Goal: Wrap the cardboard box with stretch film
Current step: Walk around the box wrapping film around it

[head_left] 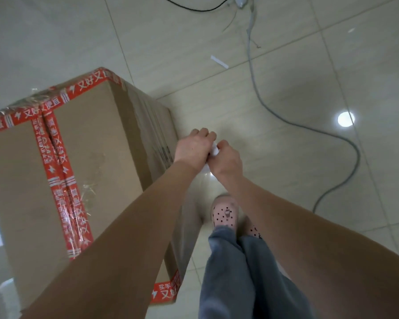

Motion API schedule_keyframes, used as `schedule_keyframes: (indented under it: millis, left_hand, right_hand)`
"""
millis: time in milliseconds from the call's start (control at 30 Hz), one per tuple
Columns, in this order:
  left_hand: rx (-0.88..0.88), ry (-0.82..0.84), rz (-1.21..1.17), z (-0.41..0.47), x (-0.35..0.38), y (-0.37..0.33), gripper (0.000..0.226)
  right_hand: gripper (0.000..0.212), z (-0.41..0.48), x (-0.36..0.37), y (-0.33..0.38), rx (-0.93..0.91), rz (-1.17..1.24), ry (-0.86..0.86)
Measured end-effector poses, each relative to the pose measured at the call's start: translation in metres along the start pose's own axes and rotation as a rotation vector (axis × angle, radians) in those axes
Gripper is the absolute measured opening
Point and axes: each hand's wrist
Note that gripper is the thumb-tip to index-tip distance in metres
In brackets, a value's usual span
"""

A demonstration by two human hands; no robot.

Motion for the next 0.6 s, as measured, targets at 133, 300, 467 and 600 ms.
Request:
schedule_keyframes:
  millis: [133, 300, 467, 600]
  left_hand:
    - [0.068, 0.005, 0.084, 0.011, -0.005, 0.014, 0.027]
    - [-0.077, -0.004, -0.108, 0.025, -0.010, 0.038, 0.023]
    - [-0.462, -0.068, -0.471, 0.029, -0.008, 0.066, 0.018]
    - [-0.708, -0.109, -0.672, 0.039, -0.014, 0.083, 0.026]
  right_hand:
    - [0.020, 0.008, -0.003, 0.015, -0.065, -0.145, -0.038]
    - [0.026, 0.021, -0.013, 0.042, -0.098, -0.236, -0.104]
    - [0.038, 0.031, -0.008, 0.071, -0.009, -0.130, -0.051]
    - [0.048, 0.039, -0.003, 0.086, 0.064, -0.040, 0.012]
Point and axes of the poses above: each hand's wrist, its own z-axis towards the middle knuckle, its own x-axis out of the palm, y = z × x, and after that the axes turned 9 degrees about x, right-handed
